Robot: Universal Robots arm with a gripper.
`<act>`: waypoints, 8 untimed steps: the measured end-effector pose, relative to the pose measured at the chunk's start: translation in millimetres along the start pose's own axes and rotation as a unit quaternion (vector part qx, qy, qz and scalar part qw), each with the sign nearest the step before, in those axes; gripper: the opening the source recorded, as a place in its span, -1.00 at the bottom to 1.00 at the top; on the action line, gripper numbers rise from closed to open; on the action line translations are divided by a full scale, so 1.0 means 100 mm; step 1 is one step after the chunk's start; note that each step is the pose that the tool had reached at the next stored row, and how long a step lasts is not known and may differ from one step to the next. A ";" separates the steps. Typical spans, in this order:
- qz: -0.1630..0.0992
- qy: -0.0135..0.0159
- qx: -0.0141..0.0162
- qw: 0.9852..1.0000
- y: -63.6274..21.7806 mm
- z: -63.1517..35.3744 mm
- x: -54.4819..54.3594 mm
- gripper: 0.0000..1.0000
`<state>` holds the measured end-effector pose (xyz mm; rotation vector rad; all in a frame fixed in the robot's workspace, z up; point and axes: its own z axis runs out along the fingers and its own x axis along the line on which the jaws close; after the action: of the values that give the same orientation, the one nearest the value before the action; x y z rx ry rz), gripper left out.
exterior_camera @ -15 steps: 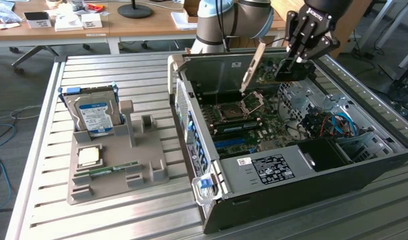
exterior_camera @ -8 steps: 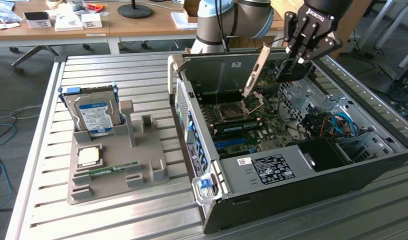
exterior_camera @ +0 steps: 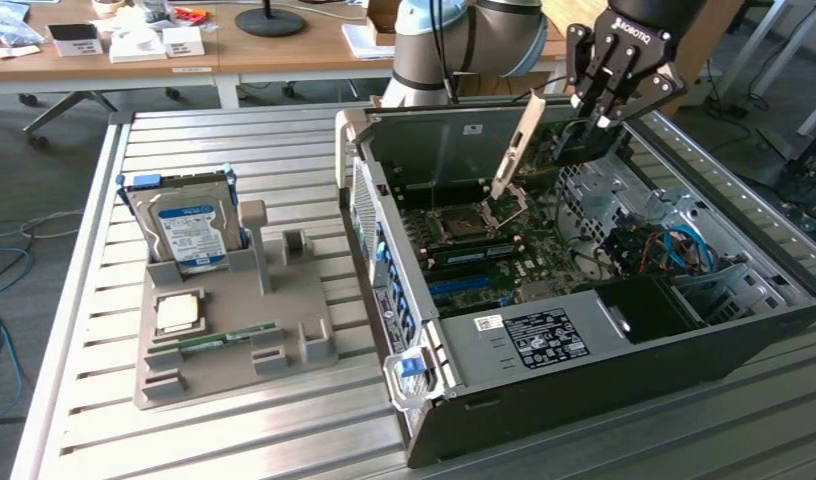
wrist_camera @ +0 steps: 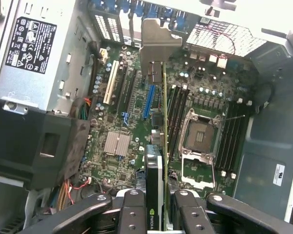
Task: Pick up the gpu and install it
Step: 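Insert the gpu into the slot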
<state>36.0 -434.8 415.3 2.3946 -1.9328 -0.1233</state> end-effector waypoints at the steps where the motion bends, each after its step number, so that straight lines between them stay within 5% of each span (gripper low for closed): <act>1: 0.002 0.000 0.000 1.000 0.007 0.002 0.00 -0.47; 8: 0.036 -0.003 0.004 0.999 0.024 0.030 -0.01 -0.47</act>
<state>33.1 -434.1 412.6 2.3290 -2.0223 -0.1190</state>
